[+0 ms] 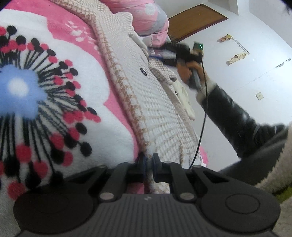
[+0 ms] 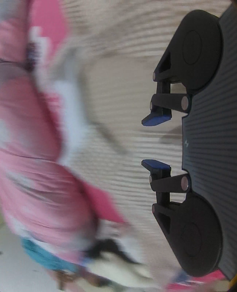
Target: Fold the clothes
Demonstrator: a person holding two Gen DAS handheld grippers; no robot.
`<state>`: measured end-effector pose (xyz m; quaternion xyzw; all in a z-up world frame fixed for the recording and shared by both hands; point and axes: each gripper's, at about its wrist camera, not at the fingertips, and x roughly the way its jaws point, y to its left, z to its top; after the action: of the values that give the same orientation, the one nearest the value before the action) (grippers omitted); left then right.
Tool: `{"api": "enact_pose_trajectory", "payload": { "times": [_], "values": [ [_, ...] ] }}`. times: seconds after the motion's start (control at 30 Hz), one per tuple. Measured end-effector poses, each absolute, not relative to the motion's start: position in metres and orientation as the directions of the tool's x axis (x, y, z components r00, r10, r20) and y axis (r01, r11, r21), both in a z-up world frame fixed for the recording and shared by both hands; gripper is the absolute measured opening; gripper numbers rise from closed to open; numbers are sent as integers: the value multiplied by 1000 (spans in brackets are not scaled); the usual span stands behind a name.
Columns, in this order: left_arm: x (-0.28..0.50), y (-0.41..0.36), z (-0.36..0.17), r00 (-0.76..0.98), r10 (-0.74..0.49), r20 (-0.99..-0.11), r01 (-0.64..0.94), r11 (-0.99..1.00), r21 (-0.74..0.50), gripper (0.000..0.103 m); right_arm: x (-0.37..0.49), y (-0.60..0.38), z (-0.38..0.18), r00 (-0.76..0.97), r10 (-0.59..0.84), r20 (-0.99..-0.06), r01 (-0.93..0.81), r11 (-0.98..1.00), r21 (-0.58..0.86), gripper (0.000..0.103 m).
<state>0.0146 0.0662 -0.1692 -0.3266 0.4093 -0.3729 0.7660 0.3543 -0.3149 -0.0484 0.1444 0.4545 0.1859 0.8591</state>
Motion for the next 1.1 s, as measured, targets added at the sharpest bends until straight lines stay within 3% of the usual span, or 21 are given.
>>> {"api": "enact_pose_trajectory", "payload": {
  "times": [0.17,0.27,0.33,0.57,0.9,1.1],
  "values": [
    [14,61,-161,394,-820,-416,275,537,-798,14,299,-311,-85,422,453,-785,-189,891,413,37],
    [14,57,-155,404,-809,-427,269,551,-790,19,282,-307,-89,446,493,-747,-196,868,456,10],
    [15,54,-151,410,-801,-436,264,562,-784,17,278,-303,-90,469,498,-729,-218,866,450,4],
    [15,47,-141,421,-771,-477,285,612,-738,15,273,-307,-61,590,495,-638,-281,867,412,2],
    [14,44,-139,412,-769,-489,263,614,-744,29,288,-307,-46,650,523,-552,-267,837,478,2],
    [12,45,-137,404,-777,-484,244,601,-761,38,306,-304,-77,626,444,-640,-189,884,428,7]
  ]
}}
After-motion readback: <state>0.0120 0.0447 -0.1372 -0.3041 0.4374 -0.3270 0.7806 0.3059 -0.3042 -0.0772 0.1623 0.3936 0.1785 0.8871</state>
